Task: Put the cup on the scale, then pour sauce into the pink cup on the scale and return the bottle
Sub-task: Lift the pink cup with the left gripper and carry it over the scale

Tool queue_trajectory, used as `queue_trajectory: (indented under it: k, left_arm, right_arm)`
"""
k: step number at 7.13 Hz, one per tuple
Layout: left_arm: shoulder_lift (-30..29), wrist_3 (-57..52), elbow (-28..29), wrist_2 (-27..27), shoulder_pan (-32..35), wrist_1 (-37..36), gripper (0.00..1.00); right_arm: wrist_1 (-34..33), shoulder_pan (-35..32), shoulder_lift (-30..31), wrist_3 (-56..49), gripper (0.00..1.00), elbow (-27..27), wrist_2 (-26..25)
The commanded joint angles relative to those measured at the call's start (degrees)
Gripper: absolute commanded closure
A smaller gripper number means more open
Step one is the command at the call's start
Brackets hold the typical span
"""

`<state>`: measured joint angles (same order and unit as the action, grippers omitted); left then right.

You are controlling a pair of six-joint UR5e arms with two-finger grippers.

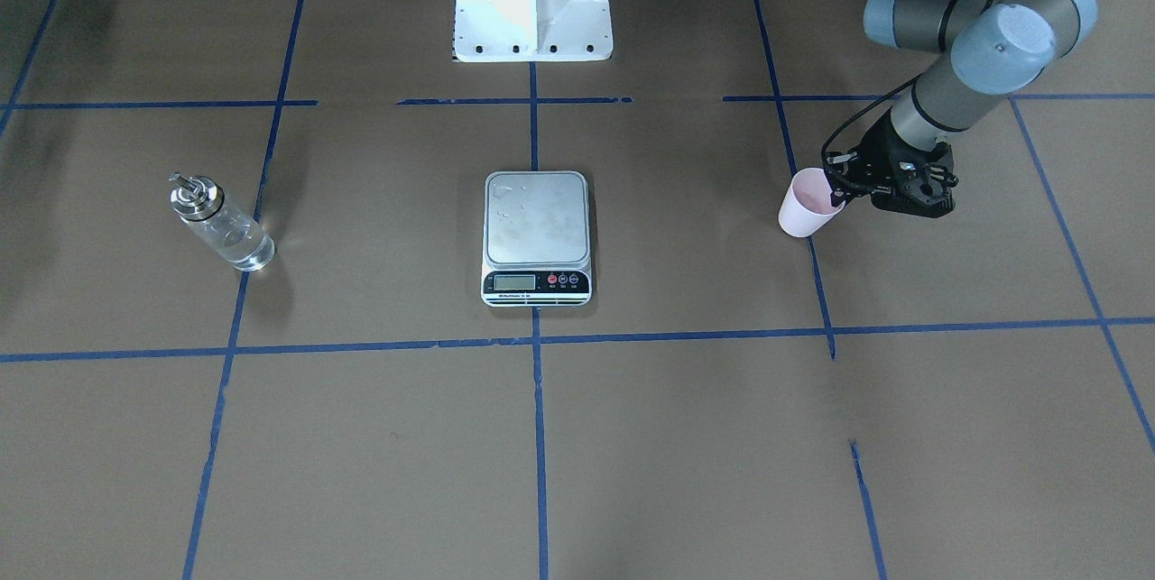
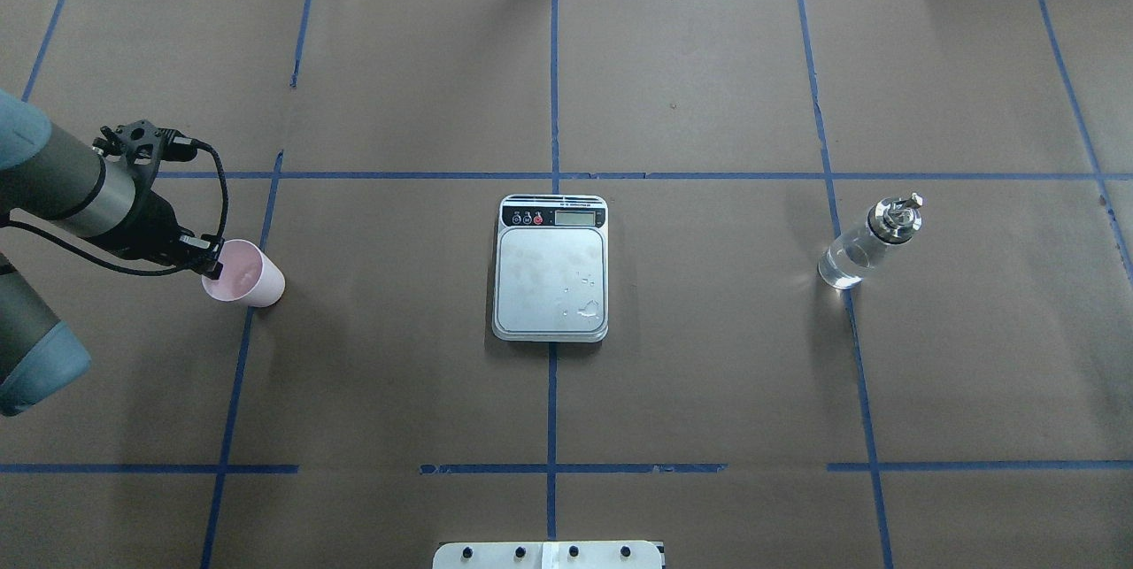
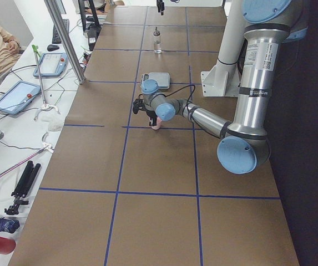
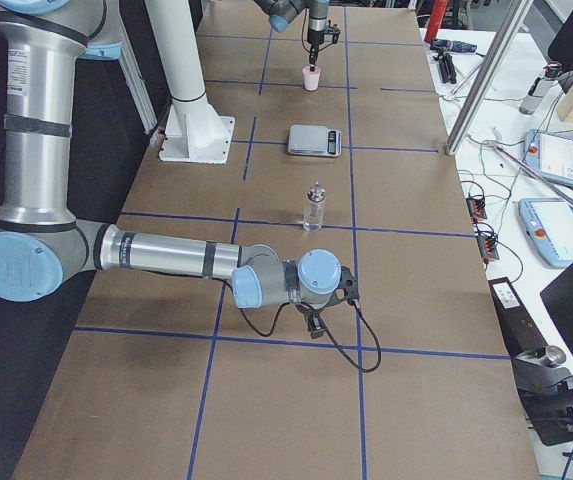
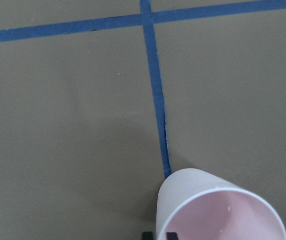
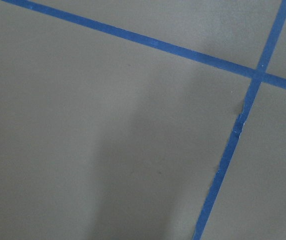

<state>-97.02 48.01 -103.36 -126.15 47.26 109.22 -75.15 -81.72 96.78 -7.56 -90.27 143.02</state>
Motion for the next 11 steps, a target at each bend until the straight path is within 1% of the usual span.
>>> queue_trajectory:
  k: [1, 2, 3, 4, 5, 6, 7, 8, 9, 10, 11]
  left_arm:
    - [-7.0, 6.9, -4.1, -0.1, 0.0, -12.0, 1.0]
    - [-15.7, 10.8, -4.7, 0.2, -0.2, -20.6, 1.0]
    - [-20.4, 17.8, -4.7, 0.5, -3.5, -21.6, 1.0]
    - [-25.8, 24.7, -2.4, 1.3, -8.3, -21.5, 1.0]
    - [-32.1, 25.9, 2.6, 4.9, -9.4, -21.8, 1.0]
    - [-35.3, 26.0, 6.6, 5.6, -11.3, -21.7, 1.0]
    - [-36.7, 26.0, 8.2, 5.6, -11.8, -21.6, 1.0]
    - [-37.6, 26.0, 8.5, 5.5, -12.5, -21.5, 1.0]
    - [-39.6, 26.0, 10.9, 6.3, -14.2, -21.5, 1.0]
    - [-41.0, 26.0, 12.5, 6.7, -14.4, -21.5, 1.0]
    - [-40.7, 25.9, 12.7, 6.9, -14.4, -21.5, 1.0]
  right_arm:
    - [0.0, 0.1, 0.0, 0.0, 0.0, 0.0, 0.1]
    - [0.0, 0.1, 0.0, 0.0, 0.0, -0.1, 0.2]
    - [0.0, 0.1, -0.3, 0.0, 0.0, 0.0, 1.5]
    - [0.0, 0.1, -0.4, 0.0, 0.0, 0.0, 2.0]
    - [0.0, 0.1, -0.4, 0.0, 0.0, -0.1, 2.3]
    - [0.0, 0.1, -0.4, -0.1, 0.0, 0.0, 2.6]
    - [0.0, 0.2, -0.4, -0.1, 0.0, 0.0, 2.7]
    - [0.0, 0.3, -0.4, -0.1, 0.0, 0.0, 2.6]
    - [0.0, 0.4, -0.4, -0.1, 0.0, 0.0, 2.7]
    - [0.0, 0.4, -0.4, -0.1, 0.0, 0.0, 3.1]
    - [0.0, 0.4, -0.4, -0.1, 0.0, 0.0, 3.1]
